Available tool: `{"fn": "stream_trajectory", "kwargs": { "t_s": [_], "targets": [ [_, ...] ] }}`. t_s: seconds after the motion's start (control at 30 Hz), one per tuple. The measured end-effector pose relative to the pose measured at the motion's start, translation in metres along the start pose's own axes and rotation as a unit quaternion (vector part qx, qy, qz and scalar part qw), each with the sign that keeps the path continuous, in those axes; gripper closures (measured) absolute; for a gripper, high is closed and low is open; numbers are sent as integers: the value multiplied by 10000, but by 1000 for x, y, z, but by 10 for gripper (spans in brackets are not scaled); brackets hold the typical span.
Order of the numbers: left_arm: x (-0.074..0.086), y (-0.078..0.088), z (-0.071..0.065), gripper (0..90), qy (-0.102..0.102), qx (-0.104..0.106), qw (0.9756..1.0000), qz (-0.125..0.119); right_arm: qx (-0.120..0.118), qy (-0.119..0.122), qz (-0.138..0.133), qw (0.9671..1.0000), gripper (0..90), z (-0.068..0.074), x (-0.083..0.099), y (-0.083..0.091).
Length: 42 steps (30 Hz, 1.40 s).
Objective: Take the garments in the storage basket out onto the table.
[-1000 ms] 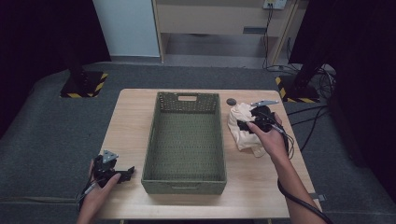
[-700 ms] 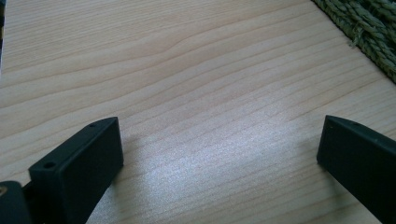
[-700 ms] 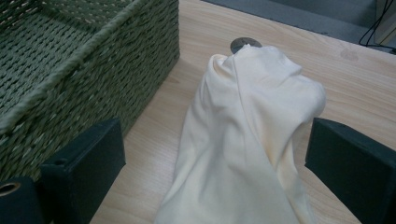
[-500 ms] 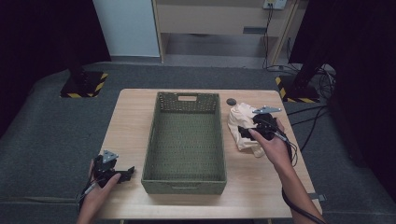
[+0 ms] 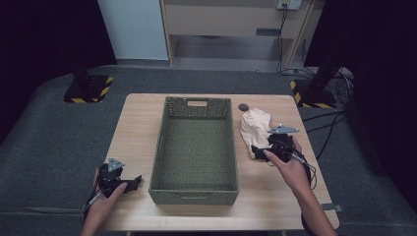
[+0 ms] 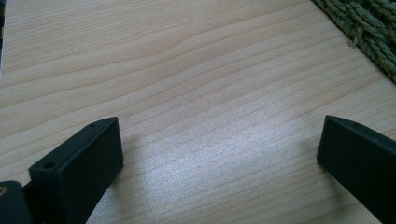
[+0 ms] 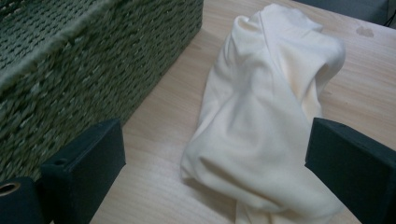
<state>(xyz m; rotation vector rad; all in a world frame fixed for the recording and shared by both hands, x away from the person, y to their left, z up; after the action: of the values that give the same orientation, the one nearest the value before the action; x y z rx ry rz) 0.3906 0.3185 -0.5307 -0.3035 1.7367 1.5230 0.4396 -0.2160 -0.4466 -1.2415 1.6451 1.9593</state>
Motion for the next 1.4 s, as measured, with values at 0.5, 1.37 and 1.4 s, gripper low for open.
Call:
{"fn": "stream_trajectory", "kwargs": {
  "t_s": [0.5,1.37,1.4],
  "targets": [
    [0,0,0,0,3,-4,10000,-1,-170,-42,69,9998,47,13,34,4],
    [0,0,0,0,3,-4,10000,-1,-407,-51,307,9987,43,35,76,-3],
    [0,0,0,0,3,-4,10000,-1,-424,-43,319,9986,43,37,77,-4]
  ]
}}
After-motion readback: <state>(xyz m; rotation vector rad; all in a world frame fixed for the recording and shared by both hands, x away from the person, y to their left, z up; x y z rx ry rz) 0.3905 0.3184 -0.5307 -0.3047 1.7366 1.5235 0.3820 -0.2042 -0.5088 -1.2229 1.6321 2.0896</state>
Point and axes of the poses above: each handheld gripper's, and its own axes: y roughly backward along the jaws, x roughly out of its underside, z roughly to its left, the point moved 1 cm from there along -y, roughly forward along the jaws, and after that the axes turned 2 degrees about z, right-handed, at the moved point
